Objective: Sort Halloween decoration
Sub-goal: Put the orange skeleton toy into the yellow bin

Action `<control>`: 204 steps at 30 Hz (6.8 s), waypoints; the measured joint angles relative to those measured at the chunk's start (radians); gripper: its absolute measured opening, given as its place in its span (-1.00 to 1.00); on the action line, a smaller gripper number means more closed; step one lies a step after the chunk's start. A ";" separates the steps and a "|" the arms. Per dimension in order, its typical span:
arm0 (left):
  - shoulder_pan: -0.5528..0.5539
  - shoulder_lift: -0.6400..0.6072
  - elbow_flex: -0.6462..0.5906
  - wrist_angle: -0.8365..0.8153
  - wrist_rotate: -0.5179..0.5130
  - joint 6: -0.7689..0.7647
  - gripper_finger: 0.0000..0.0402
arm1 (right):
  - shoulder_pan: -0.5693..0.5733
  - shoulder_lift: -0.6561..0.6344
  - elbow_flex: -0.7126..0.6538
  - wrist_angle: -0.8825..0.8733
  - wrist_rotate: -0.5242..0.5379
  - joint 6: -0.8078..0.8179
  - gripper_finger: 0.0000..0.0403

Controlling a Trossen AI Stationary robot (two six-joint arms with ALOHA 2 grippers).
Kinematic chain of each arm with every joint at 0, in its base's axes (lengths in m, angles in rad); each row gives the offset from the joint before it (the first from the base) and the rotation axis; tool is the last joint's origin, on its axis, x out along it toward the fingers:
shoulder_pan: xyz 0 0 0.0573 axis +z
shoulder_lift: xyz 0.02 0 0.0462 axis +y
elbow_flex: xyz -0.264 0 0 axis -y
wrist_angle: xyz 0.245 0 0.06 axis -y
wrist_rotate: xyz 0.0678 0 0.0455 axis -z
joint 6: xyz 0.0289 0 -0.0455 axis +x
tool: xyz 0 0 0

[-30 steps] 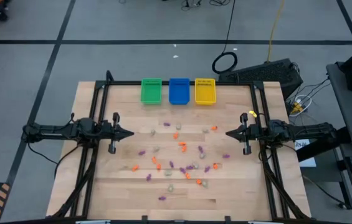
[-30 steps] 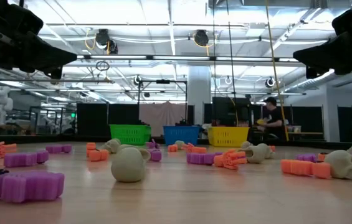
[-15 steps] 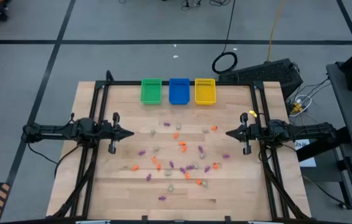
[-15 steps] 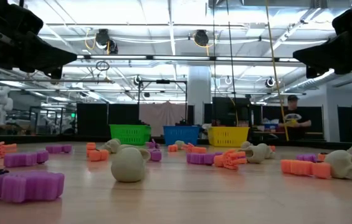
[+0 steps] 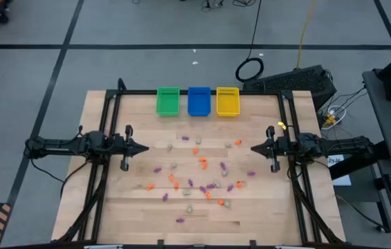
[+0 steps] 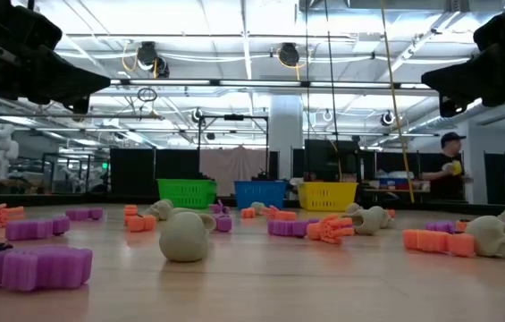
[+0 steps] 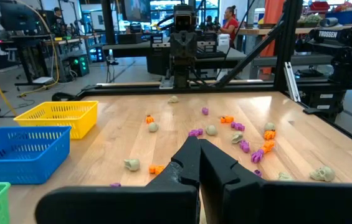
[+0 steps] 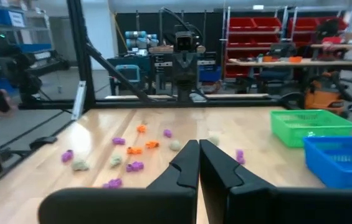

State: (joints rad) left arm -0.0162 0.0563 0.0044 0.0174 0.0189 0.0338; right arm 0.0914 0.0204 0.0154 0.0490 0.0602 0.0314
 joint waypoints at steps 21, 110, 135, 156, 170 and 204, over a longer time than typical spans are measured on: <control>0.000 0.000 0.000 0.008 0.000 0.000 -1.00 | 0.001 0.286 0.497 -0.232 -0.004 -0.042 -1.00; 0.001 1.233 0.852 -0.147 0.005 0.103 -1.00 | -0.151 1.171 0.779 -0.596 0.069 0.038 -0.35; -0.091 1.361 0.854 0.045 0.002 0.104 -1.00 | -0.415 1.439 0.780 -0.636 -0.092 -0.252 -0.05; -0.129 1.411 0.853 0.109 -0.002 0.103 -1.00 | -0.442 1.544 0.782 -0.576 -0.099 -0.331 -0.39; -0.129 1.411 0.853 0.109 -0.023 0.102 -1.00 | -0.388 1.518 0.778 -0.579 -0.088 -0.301 -0.87; -0.128 1.411 0.853 0.141 -0.063 0.080 -1.00 | -0.157 0.776 0.781 -0.381 -0.120 -0.475 -0.84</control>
State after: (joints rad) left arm -0.1444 1.4670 0.8570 0.1581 -0.0440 0.1142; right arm -0.0653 0.7965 0.7959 -0.3321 -0.0597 -0.4431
